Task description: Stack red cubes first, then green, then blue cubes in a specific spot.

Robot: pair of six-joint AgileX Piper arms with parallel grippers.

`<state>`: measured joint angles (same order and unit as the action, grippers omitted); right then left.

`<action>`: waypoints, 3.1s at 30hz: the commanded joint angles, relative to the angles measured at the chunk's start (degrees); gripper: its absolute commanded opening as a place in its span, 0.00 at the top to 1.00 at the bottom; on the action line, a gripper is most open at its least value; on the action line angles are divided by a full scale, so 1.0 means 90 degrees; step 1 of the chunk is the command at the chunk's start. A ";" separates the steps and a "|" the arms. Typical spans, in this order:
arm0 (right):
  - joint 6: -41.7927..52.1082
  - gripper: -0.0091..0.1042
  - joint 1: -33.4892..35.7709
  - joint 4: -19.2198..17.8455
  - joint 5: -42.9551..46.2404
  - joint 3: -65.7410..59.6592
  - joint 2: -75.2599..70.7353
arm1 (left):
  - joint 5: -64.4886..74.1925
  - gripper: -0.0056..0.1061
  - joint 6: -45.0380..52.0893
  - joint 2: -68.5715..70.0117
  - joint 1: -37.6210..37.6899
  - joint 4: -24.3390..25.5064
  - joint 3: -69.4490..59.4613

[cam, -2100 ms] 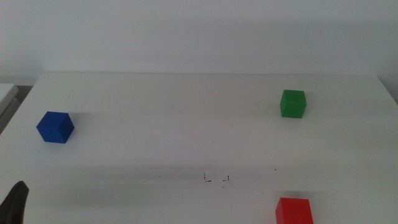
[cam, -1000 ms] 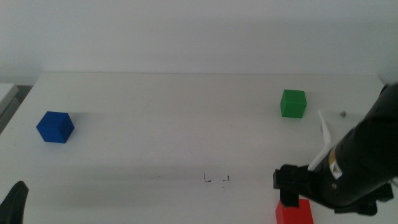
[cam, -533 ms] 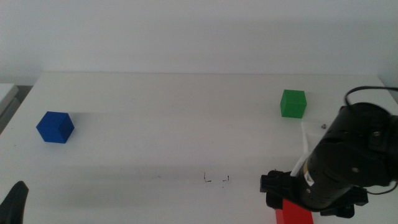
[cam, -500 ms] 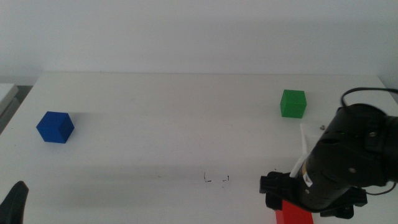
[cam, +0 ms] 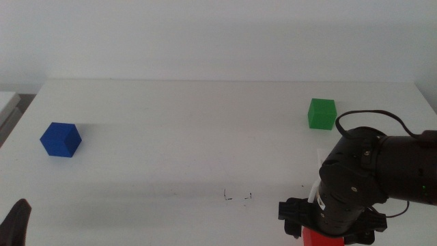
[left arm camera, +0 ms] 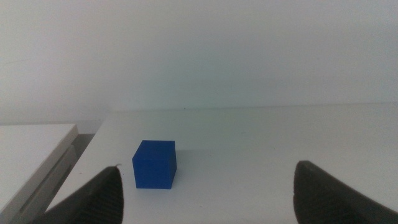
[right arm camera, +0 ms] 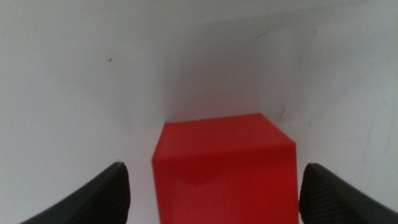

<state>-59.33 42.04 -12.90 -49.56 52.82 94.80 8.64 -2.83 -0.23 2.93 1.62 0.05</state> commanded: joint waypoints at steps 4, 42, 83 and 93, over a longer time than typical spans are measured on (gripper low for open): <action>0.0096 0.47 -0.0162 -0.0093 0.0046 -0.0030 0.0078 | -0.0070 0.11 0.0003 0.0026 -0.0009 0.0012 -0.0005; 0.1409 0.77 0.0454 -0.0238 -0.1477 0.5003 0.2848 | -0.0070 0.11 0.0003 0.0026 -0.0009 0.0012 -0.0005; 0.1564 0.31 0.0162 -0.1010 -0.1662 0.5003 0.1535 | -0.0070 0.11 0.0003 0.0026 -0.0009 0.0012 -0.0005; 0.2931 0.23 -0.2271 -0.0842 -0.0764 0.5003 0.1594 | -0.0070 0.11 0.0003 0.0026 -0.0009 0.0012 -0.0005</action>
<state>-35.31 24.04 -20.80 -58.29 98.11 108.13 8.64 -2.83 -0.23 2.93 1.62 0.05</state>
